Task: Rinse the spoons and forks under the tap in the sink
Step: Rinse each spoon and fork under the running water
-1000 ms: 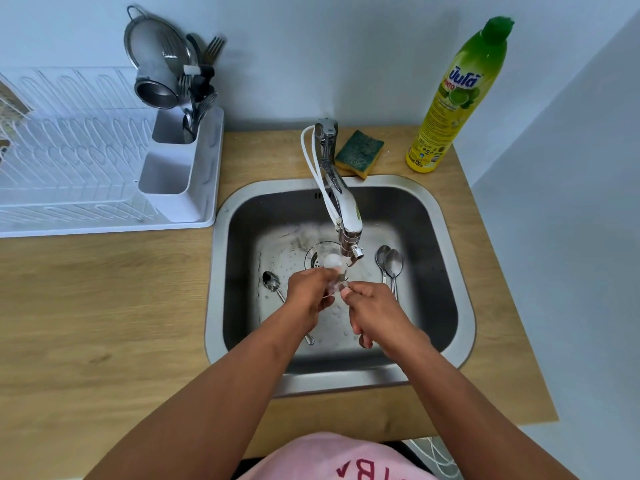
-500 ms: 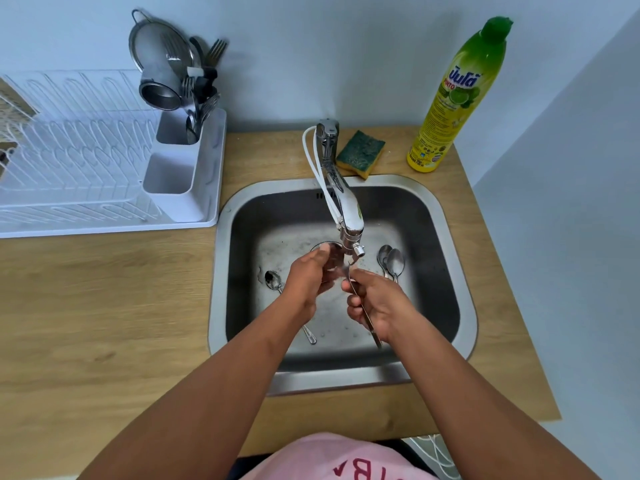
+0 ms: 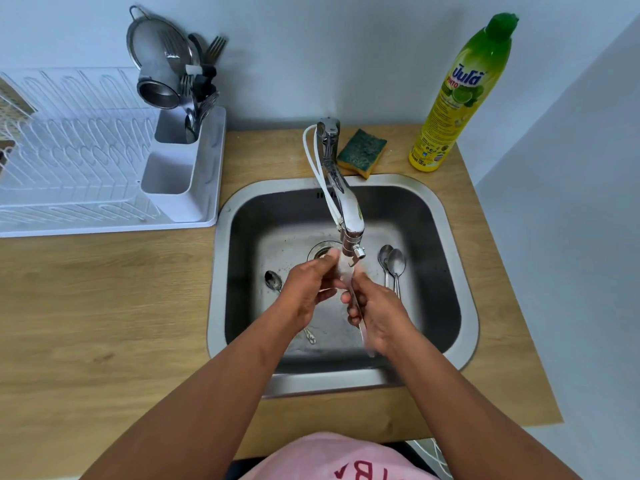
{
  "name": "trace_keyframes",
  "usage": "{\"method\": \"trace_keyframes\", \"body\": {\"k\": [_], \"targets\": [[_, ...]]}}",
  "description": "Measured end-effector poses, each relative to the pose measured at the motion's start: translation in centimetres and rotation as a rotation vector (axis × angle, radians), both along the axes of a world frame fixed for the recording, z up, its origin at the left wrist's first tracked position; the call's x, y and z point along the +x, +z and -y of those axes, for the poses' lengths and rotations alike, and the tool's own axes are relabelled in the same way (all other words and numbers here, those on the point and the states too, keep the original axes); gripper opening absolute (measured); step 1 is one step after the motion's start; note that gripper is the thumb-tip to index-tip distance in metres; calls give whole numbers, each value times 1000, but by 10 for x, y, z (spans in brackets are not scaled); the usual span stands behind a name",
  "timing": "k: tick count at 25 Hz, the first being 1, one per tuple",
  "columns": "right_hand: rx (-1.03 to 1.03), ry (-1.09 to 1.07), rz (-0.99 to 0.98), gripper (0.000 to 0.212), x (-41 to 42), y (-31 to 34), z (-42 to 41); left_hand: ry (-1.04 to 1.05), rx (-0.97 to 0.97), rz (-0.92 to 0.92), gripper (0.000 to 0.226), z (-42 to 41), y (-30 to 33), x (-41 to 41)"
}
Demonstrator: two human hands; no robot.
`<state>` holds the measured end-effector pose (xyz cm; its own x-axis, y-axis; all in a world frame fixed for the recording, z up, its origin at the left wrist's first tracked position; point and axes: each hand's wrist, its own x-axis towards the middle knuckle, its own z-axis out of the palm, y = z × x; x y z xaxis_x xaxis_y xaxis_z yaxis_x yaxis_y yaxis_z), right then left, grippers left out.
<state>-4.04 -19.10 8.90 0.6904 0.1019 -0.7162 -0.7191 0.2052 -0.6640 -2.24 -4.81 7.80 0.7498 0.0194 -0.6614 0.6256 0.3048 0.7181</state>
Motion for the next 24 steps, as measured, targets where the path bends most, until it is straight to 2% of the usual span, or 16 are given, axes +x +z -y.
{"method": "trace_keyframes", "body": {"k": [2, 5, 7, 9, 11, 15, 19, 21, 24], "targets": [[-99, 29, 29, 32, 1, -1, 2, 74, 162, -112, 26, -8, -18, -3], [-141, 10, 46, 23, 4, -3, 4, 208, 456, -346, 22, -32, -52, -13], [-123, 5, 43, 17, 7, -2, 3, 121, 653, -416, 40, -47, -70, -19], [-104, -11, 45, 7, 8, -1, -1, 36, 753, -423, 53, -54, -78, -23], [-140, -7, 59, 8, 11, -2, -3, 16, 793, -416, 53, -56, -83, -21], [-284, 78, 188, 8, 17, -8, 3, 12, 807, -465, 35, -54, -87, -9], [-392, 64, 199, 11, 25, -25, 15, 1, 775, -499, 36, -51, -89, -4], [-532, -30, 163, 17, 34, -40, 27, -5, 759, -501, 36, -48, -88, -3], [-913, -8, 136, 26, 48, -53, 50, 80, 632, -438, 21, -42, -88, -1]]}}
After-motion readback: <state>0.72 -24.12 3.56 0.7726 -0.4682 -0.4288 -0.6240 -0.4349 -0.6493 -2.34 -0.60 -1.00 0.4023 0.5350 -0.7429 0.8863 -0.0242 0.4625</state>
